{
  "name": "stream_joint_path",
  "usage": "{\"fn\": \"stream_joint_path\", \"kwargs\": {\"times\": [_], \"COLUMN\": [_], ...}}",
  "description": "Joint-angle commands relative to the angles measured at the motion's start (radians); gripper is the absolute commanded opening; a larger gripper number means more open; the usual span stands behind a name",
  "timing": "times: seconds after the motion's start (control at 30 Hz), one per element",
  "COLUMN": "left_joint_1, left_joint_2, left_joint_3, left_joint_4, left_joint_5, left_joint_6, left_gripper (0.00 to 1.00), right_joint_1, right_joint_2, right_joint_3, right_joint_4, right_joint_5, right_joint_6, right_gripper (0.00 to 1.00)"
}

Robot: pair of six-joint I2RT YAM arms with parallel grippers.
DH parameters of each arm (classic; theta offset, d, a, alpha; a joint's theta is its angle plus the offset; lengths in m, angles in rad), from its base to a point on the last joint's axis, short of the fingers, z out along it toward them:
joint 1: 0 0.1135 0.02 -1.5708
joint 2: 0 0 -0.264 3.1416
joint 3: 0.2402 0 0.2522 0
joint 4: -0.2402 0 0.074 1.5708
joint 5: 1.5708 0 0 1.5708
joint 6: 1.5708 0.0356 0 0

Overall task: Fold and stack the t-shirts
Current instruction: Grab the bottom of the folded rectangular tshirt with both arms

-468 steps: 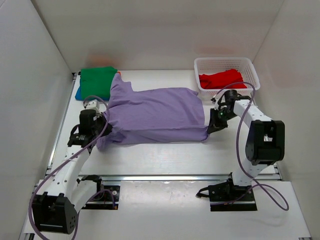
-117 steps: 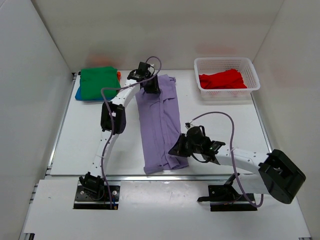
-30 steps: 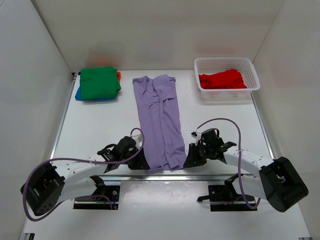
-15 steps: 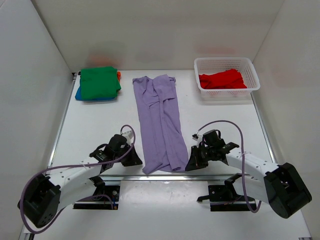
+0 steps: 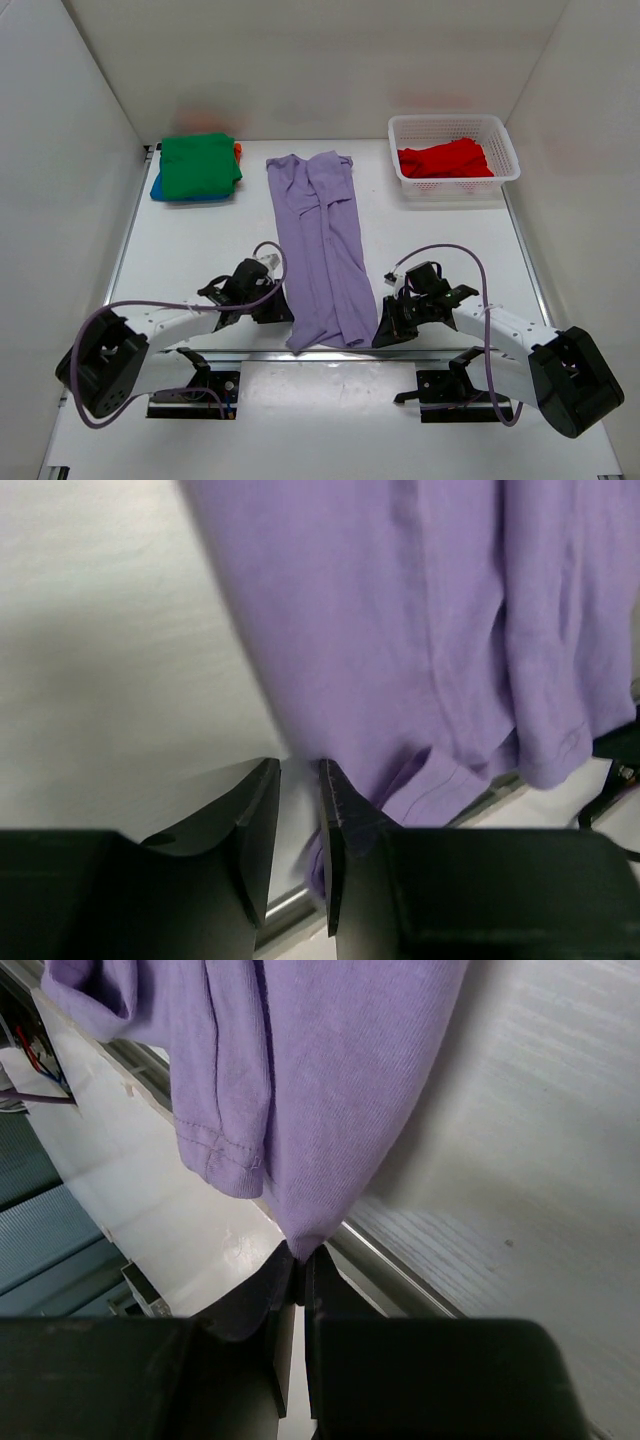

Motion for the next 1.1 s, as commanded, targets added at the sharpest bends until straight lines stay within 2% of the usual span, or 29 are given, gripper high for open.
{"fn": "stream_joint_path", "kwargs": {"times": [0.0,0.13,0.2,0.23,0.3,0.33,0.6,0.73,0.9,0.93,0.97,1.0,1.07], "left_joint_1": [-0.029,-0.022,-0.019,-0.016,-0.015,-0.001,0.112,0.137,0.168,0.171,0.168,0.178,0.189], "left_joint_2": [0.090,0.144,0.147,0.161,0.181,0.202,0.294,0.265,0.314,0.330,0.339,0.343,0.337], "left_joint_3": [0.070,0.092,0.104,0.115,0.139,0.161,0.323,0.365,0.374,0.370,0.353,0.345,0.308], "left_joint_4": [0.041,0.096,0.132,0.136,0.158,0.150,0.017,0.036,0.035,0.055,0.066,0.086,0.109], "left_joint_5": [-0.043,-0.058,-0.067,-0.069,-0.072,-0.070,-0.078,-0.107,-0.072,-0.055,-0.044,-0.012,0.026], "left_joint_6": [0.023,0.008,-0.003,0.000,0.004,0.012,0.156,0.164,0.181,0.182,0.181,0.182,0.172], "left_gripper": [0.35,0.39,0.37,0.33,0.07,0.00,0.00,0.00,0.00,0.00,0.06,0.25,0.36], "right_joint_1": [0.006,0.009,0.014,0.015,0.012,0.011,-0.014,-0.020,-0.006,0.003,-0.003,-0.003,-0.005], "right_joint_2": [-0.016,0.006,0.018,0.023,0.026,0.029,0.054,0.063,0.095,0.098,0.100,0.101,0.109], "right_joint_3": [0.032,0.037,0.040,0.038,0.035,0.038,0.064,0.072,0.097,0.100,0.097,0.097,0.098], "right_joint_4": [-0.026,-0.023,-0.019,-0.016,-0.013,-0.013,-0.059,-0.057,-0.048,-0.045,-0.042,-0.040,-0.037], "right_joint_5": [-0.033,-0.036,-0.039,-0.039,-0.046,-0.048,-0.063,-0.066,-0.066,-0.063,-0.065,-0.062,-0.065], "right_joint_6": [-0.008,-0.017,-0.020,-0.017,-0.020,-0.026,-0.069,-0.072,-0.074,-0.070,-0.073,-0.066,-0.069], "right_gripper": [0.00,0.00,0.00,0.00,0.00,0.00,0.00,0.00,0.00,0.00,0.00,0.00,0.00]}}
